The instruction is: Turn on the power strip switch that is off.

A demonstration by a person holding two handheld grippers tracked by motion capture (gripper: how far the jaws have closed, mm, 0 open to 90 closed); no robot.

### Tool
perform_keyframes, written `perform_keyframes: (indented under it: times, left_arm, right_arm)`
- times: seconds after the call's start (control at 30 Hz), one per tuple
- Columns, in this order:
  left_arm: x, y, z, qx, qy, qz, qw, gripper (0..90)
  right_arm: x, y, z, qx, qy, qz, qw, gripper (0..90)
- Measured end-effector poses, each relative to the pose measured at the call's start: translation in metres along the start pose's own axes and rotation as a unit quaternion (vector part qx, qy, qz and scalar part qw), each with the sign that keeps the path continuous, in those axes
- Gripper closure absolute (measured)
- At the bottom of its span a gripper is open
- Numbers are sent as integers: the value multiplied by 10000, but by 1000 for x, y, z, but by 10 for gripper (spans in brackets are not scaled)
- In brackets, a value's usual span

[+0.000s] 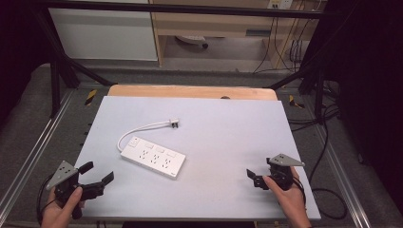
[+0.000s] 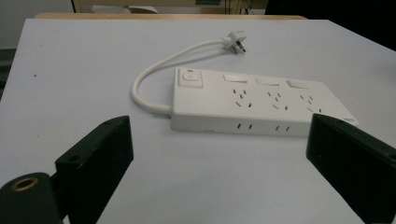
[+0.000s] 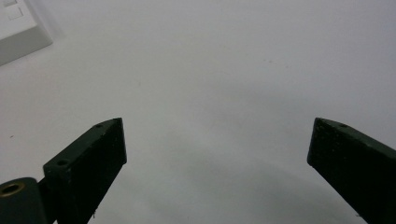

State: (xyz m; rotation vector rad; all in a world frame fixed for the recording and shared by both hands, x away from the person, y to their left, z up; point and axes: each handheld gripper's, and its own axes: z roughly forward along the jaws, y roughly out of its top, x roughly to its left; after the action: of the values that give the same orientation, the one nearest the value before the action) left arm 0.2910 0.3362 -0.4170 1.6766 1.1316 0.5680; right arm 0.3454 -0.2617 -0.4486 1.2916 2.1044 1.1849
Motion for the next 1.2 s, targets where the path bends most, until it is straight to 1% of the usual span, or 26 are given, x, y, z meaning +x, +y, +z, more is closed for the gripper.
perform_keyframes:
  times: [0.17, 0.37, 0.6, 0.77, 1.0, 1.2]
  left_arm:
    - [-1, 0, 0, 14, -18, 29, 10000, 73]
    - [-2, 1, 0, 18, -57, 45, 10000, 72]
    - [-3, 2, 1, 49, -126, 67, 9999, 71]
    - [-3, 3, 0, -14, -128, 42, 9999, 70]
    - [-5, 5, 0, -46, -196, 61, 9998, 68]
    - [-7, 6, 0, -147, -236, 2, 9996, 65]
  right_arm:
    - [0, 0, -2, -35, -10, -23, 10000, 50]
    - [0, 0, -4, -82, -8, 40, 10000, 46]
    - [1, 0, -5, -110, -7, 12, 9999, 44]
    - [1, 0, -6, -131, 6, -2, 9999, 42]
    - [1, 1, -5, -116, 39, -14, 9999, 41]
    - [1, 1, -5, -133, 29, -13, 9999, 41]
